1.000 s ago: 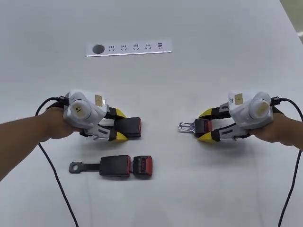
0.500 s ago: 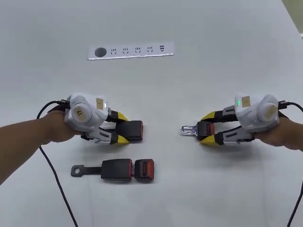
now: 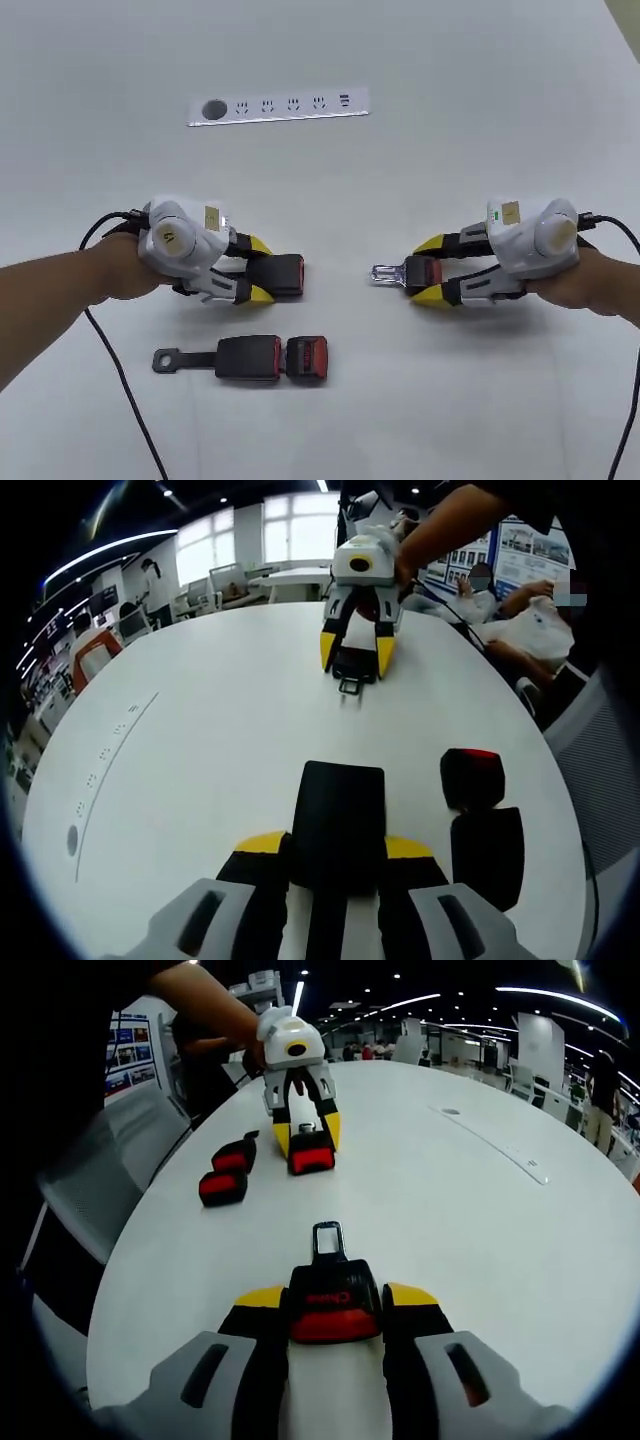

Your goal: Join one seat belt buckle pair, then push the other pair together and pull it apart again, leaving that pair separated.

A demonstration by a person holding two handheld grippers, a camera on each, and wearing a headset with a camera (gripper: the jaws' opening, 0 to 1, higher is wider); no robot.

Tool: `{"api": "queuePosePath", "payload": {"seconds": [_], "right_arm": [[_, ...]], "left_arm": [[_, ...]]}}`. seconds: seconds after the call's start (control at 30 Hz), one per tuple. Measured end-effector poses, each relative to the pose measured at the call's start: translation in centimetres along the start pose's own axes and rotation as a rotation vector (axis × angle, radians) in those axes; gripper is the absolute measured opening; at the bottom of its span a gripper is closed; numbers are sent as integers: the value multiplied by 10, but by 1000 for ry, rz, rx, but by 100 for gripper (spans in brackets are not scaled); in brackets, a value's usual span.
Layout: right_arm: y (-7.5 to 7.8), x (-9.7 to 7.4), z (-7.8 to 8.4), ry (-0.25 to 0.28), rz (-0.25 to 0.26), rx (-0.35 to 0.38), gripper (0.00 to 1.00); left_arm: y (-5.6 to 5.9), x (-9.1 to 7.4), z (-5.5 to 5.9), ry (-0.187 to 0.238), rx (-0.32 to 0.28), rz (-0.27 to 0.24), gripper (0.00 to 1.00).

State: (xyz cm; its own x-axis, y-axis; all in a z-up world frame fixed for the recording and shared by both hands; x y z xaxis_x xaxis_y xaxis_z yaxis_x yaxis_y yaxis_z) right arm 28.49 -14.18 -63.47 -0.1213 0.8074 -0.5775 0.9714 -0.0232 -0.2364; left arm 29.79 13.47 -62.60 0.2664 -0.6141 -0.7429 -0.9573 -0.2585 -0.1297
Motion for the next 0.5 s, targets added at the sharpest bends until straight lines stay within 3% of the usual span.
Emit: {"api": "queuePosePath", "payload": {"seconds": [0.5], "right_arm": [[4, 35, -20, 26, -29, -23, 35]], "left_arm": [[-1, 0, -1, -6, 8, 2, 35]]}}
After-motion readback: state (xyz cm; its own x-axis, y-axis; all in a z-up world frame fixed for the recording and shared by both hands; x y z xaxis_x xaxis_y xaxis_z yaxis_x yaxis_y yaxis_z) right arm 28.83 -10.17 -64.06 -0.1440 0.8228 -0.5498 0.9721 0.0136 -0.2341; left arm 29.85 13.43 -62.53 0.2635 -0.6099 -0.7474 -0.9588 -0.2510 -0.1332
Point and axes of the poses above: the centre of the closed fingertips' face, and the gripper's own axes: x roughly forward along the fingers, y roughly to its right, z roughly out of its underside, the point moved 8 cm from there along -x, roughly backward along the fingers, and after that the axes turned 13 degrees about -z, right-handed, at the moved point
